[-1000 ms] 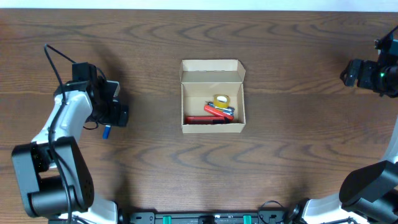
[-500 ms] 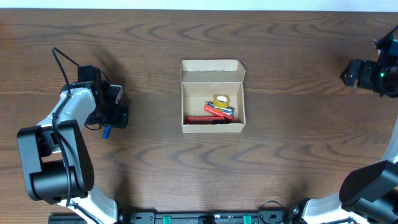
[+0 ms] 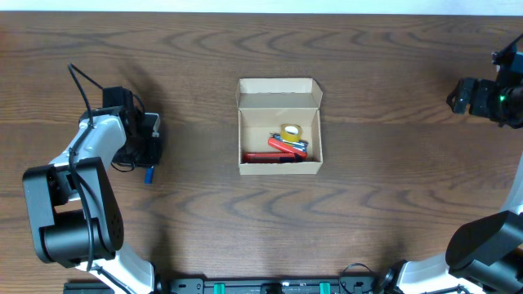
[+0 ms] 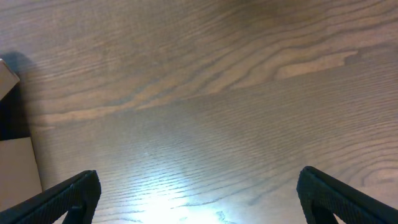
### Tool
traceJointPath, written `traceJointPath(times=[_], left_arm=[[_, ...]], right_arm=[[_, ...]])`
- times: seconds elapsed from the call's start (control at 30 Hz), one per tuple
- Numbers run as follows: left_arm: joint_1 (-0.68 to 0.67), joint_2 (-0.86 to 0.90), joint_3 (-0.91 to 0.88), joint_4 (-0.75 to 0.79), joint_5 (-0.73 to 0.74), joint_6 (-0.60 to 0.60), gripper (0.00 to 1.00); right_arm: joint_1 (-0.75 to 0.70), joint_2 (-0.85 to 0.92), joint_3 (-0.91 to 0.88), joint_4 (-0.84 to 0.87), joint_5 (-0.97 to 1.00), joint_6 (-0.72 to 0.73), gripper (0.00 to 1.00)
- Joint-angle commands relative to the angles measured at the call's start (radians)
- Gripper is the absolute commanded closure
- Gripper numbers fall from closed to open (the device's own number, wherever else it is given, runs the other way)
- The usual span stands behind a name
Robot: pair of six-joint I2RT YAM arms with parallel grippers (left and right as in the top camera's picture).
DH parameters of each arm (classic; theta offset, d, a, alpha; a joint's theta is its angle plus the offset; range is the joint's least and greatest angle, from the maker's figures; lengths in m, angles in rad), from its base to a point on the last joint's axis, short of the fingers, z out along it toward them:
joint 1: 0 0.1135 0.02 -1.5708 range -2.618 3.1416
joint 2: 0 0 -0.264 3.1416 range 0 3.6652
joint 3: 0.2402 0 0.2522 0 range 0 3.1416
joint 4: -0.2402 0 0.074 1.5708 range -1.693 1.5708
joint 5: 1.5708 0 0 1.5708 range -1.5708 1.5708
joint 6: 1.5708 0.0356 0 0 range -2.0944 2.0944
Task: Pack container
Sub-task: 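Carry the blue-capped marker with the left gripper over the box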
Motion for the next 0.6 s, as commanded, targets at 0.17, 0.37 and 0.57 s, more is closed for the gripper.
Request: traceJointPath(times=[0.17,0.37,0.57], left_arm=[[0.000,-0.004,0.032,-0.071,0.092,-0.131,0.94],[-0.023,-0.077,0.152,-0.195,0.175,-0.117,0.94],[-0.169,-0.139,0.381,-0.378,0.209,0.100,0.94]], right_arm=[[-0.003,0.010,-0.003,-0.003,-0.005,-0.014,0.01],[-0.003,0.010,-0.003,-0.002,-0.005,-0.014,0.01],[-0.003,0.010,-0.003,-0.002,-0.005,-0.014,0.01]])
